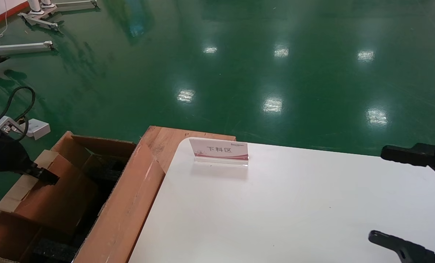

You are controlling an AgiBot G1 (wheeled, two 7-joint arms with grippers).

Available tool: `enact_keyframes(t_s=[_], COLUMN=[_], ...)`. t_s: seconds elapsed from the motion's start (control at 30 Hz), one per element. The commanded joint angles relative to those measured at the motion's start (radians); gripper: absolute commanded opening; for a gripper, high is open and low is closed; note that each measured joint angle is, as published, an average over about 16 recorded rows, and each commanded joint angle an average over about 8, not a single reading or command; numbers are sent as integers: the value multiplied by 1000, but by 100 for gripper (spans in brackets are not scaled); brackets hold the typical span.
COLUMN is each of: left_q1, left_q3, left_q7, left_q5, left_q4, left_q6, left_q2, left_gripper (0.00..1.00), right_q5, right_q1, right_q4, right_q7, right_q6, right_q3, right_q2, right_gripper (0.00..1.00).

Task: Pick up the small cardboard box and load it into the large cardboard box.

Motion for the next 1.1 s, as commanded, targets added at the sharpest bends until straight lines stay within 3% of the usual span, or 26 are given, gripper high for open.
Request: enact_keyframes(t_s=[0.03,0.73,1.1], left_q1=[-1,-5,-10], left_q3=[0,1,21], left_q7=[0,-1,-4], left_q5=[1,2,32], left_q4=[-1,-3,-2], left_q6=[0,5,3], left_q2=[0,0,43], left_gripper=[100,100,100], right_q5=[0,0,0], right_q1=[0,0,0], right_q4=[0,0,-1], right_q7=[0,0,0], right_q6=[0,0,0], right_q3=[0,1,0], right_q2=[0,0,0], right_gripper=[100,100,100])
